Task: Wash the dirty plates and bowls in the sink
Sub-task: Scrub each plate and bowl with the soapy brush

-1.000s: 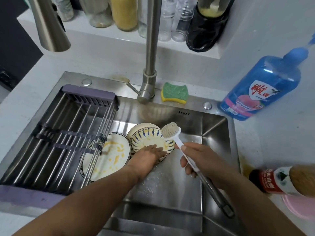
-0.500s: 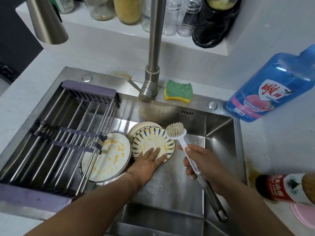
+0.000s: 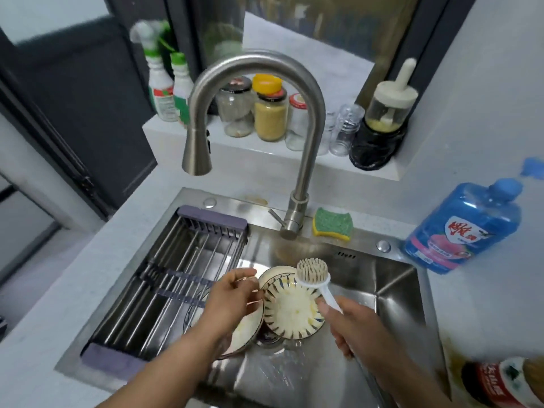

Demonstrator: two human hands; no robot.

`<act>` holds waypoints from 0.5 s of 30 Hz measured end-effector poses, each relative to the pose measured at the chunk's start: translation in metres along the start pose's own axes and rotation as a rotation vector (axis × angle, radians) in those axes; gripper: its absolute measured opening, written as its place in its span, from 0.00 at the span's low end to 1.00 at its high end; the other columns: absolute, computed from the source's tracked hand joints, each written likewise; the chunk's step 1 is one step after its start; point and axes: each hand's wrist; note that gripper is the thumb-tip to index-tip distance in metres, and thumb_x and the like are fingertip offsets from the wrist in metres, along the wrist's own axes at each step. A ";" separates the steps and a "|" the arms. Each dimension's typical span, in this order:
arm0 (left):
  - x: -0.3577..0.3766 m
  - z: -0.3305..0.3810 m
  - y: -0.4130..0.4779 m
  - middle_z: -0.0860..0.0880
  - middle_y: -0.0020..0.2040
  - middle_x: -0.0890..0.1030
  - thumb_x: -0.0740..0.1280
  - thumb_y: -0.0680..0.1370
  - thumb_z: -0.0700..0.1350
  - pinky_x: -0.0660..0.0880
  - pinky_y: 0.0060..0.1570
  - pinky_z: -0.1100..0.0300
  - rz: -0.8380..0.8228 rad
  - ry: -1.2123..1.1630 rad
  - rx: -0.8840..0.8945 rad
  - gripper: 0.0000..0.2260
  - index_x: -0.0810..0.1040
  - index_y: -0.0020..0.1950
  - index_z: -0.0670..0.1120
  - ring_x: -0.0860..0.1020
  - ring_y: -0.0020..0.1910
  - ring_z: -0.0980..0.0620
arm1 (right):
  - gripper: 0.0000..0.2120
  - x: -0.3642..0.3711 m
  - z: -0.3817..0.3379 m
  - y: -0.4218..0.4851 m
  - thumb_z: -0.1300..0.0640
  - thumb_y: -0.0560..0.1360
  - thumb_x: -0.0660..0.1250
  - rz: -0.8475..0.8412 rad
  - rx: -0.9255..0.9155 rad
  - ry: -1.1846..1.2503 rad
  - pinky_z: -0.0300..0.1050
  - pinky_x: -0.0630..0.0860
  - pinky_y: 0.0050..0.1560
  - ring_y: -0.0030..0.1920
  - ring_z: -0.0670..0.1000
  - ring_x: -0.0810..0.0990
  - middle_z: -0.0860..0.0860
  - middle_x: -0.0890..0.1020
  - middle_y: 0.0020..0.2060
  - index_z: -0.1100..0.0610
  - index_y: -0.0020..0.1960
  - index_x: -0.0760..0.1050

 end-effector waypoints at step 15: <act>-0.083 0.124 -0.003 0.44 0.30 0.79 0.65 0.84 0.43 0.79 0.25 0.64 -0.100 -0.402 -0.224 0.12 0.76 0.42 0.40 0.79 0.24 0.52 | 0.05 0.032 -0.081 -0.009 0.50 0.79 0.69 0.088 -0.252 -0.187 0.50 0.78 0.41 0.33 0.45 0.78 0.48 0.81 0.34 0.45 0.50 0.84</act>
Point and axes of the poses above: each hand's wrist, its own y-axis towards the middle knuckle, its own x-axis out of the palm, z = x × y
